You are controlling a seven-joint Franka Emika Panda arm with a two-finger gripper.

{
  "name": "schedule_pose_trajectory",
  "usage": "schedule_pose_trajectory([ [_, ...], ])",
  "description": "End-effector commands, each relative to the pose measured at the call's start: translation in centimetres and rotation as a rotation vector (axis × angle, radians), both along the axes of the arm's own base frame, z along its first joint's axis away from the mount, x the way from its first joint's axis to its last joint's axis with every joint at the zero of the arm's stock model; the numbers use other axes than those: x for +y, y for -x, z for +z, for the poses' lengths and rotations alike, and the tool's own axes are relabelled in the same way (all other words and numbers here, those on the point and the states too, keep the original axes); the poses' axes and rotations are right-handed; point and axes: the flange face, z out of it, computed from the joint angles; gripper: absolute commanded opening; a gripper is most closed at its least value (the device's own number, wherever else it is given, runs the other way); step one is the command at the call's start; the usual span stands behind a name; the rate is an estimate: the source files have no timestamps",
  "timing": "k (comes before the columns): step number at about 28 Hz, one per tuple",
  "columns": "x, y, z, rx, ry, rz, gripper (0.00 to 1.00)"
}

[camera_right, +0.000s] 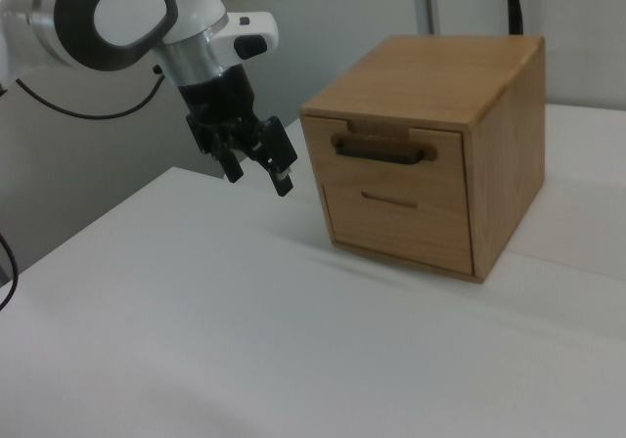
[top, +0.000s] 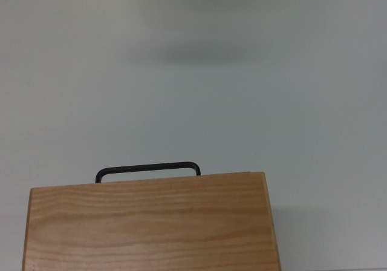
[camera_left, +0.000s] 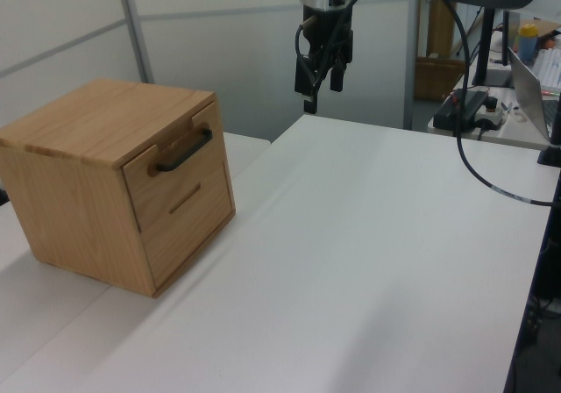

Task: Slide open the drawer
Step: 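Raise the gripper and swing it toward the wooden cabinet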

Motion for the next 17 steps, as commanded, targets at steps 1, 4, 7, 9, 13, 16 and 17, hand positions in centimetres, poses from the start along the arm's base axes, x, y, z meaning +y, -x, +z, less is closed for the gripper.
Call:
schedule_pose_trajectory([
  [1,0.1,1.1,1.1,0.009,-0.019,0.016,1.0],
  [4,-0.2,1.2,1.0,0.015,-0.014,0.006,1.0],
  [7,-0.3,1.3,0.6,0.037,-0.008,0.009,1.0],
  [9,-0.4,1.1,0.3,0.043,-0.008,0.006,1.0],
  [13,-1.5,1.0,0.1,0.046,-0.011,-0.02,1.0],
  [16,-2.2,1.1,0.1,0.048,-0.017,-0.055,1.0],
  [17,-2.5,0.9,-0.1,0.051,-0.018,-0.096,1.0],
])
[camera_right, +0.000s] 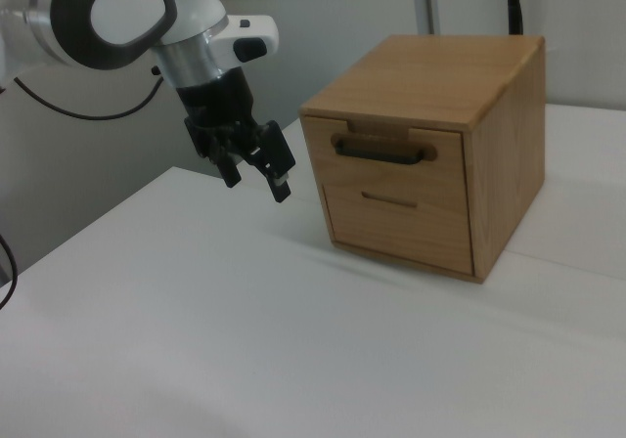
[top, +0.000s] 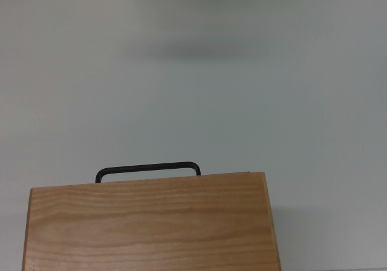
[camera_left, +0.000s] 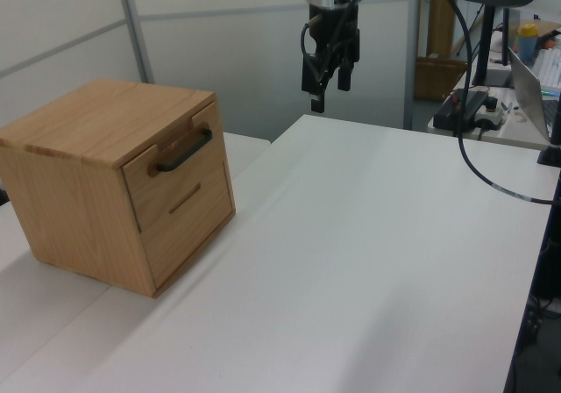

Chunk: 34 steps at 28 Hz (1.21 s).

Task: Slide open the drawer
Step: 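Raise the gripper and swing it toward the wooden cabinet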

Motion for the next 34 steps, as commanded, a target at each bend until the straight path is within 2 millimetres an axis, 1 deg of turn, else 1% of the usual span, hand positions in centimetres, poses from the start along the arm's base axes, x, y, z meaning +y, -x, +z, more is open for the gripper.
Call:
schedule_pose_trajectory([
  [1,-1.5,0.3,-0.1,0.02,-0.016,-0.095,1.0],
  [4,-1.7,0.6,0.3,0.006,-0.02,-0.161,1.0],
  [6,-1.6,1.9,1.2,-0.004,-0.029,-0.223,1.0],
  [8,-1.6,3.6,2.1,-0.025,-0.044,-0.292,1.0],
  [9,-2.2,5.4,2.5,-0.03,-0.05,-0.36,1.0],
  [10,-2.2,6.3,3.0,-0.041,-0.056,-0.384,1.0],
  [13,-1.8,8.5,3.7,-0.051,-0.068,-0.418,1.0],
  [14,-1.7,9.6,4.2,-0.061,-0.074,-0.459,1.0],
  [19,-1.3,11.7,4.7,-0.076,-0.087,-0.561,1.0],
  [20,-0.9,12.4,5.1,-0.09,-0.096,-0.618,1.0],
  [24,-0.4,13.9,5.9,-0.113,-0.117,-0.722,1.0],
  [25,-0.1,14.7,6.1,-0.12,-0.125,-0.759,1.0],
  [31,0.7,16.2,4.6,-0.131,-0.164,-0.934,1.0],
  [34,0.8,16.4,3.8,-0.164,-0.198,-1.02,1.0],
])
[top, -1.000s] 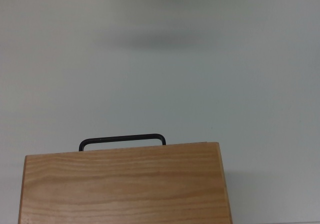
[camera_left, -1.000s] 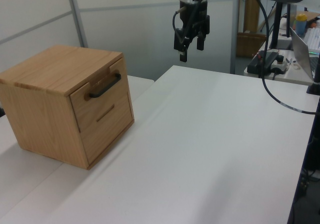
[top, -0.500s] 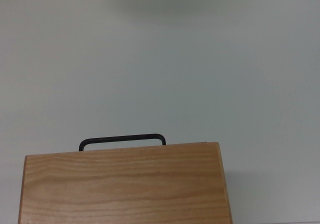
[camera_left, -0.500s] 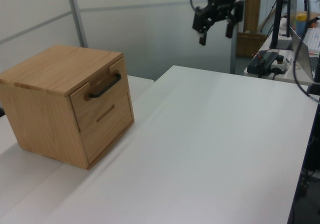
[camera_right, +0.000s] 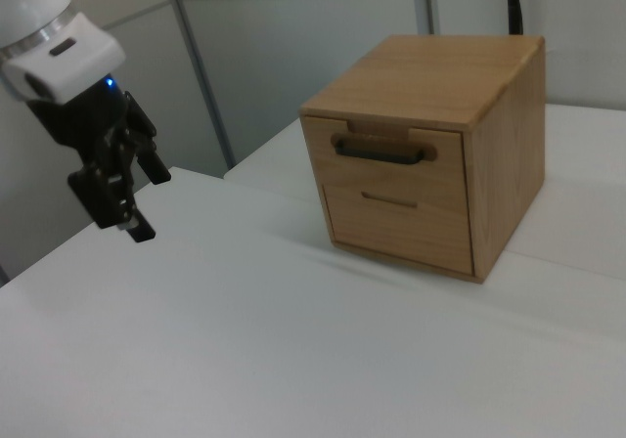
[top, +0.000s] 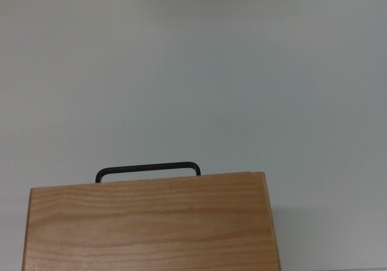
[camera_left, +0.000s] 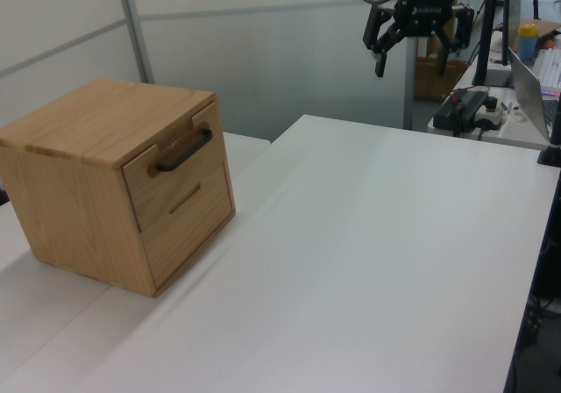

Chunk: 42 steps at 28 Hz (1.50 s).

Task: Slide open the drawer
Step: 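Raise the gripper and swing it toward the wooden cabinet, then lower the open gripper to the black handle of the upper drawer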

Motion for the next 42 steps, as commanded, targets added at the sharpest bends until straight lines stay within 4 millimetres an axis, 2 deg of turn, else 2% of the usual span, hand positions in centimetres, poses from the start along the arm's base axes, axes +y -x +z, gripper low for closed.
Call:
schedule_pose_trajectory([
  [1,1.0,1.3,-1.9,-0.086,-0.077,-0.195,1.0],
  [6,1.2,0.7,-2.1,-0.133,-0.168,-0.353,1.0],
  [13,0.9,-1.7,-4.6,-0.241,-0.273,-0.624,1.0],
  [17,1.0,-3.0,-5.7,-0.308,-0.314,-0.685,1.0],
  [22,1.7,-6.3,-7.6,-0.366,-0.355,-0.722,1.0],
  [23,2.3,-7.9,-8.5,-0.381,-0.365,-0.714,1.0],
  [27,2.8,-11.0,-10.3,-0.423,-0.393,-0.703,1.0],
  [28,3.3,-12.6,-10.8,-0.449,-0.408,-0.69,1.0],
  [30,4.1,-14.1,-11.6,-0.465,-0.421,-0.672,1.0],
  [37,3.9,-20.1,-13.8,-0.529,-0.446,-0.653,1.0],
  [38,3.8,-21.6,-14.5,-0.545,-0.451,-0.65,1.0],
  [42,3.6,-24.2,-15.8,-0.571,-0.458,-0.644,1.0],
])
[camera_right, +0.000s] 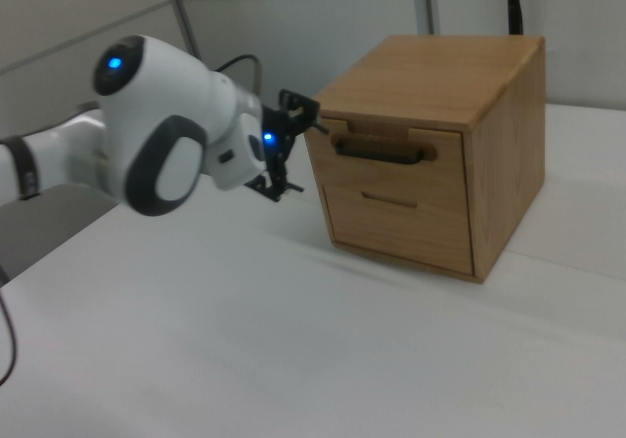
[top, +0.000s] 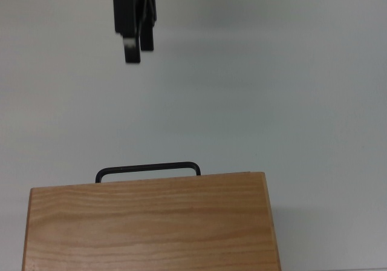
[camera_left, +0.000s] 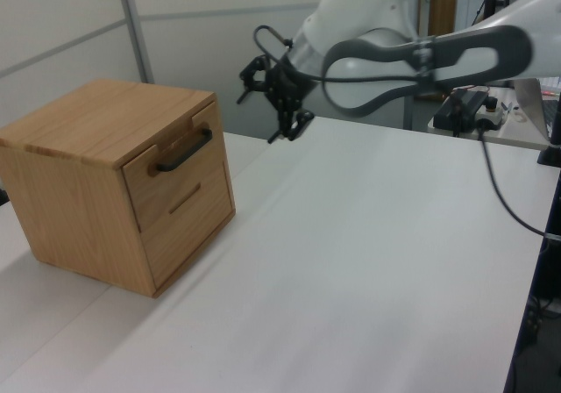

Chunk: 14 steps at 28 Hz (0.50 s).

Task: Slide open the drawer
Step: 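Lower the open gripper to the black handle of the upper drawer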

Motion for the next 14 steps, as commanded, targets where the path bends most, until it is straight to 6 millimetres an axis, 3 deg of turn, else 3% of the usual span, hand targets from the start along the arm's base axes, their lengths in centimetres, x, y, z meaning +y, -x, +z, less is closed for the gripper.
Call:
schedule_pose_trajectory([
  [1,-0.1,-4.7,-1.2,-0.048,-0.009,0.004,1.0],
  [7,0.4,-8.4,-3.6,-0.107,0.021,0.049,1.0],
  [14,1.1,-10.9,-6.7,-0.097,0.051,0.1,1.0],
])
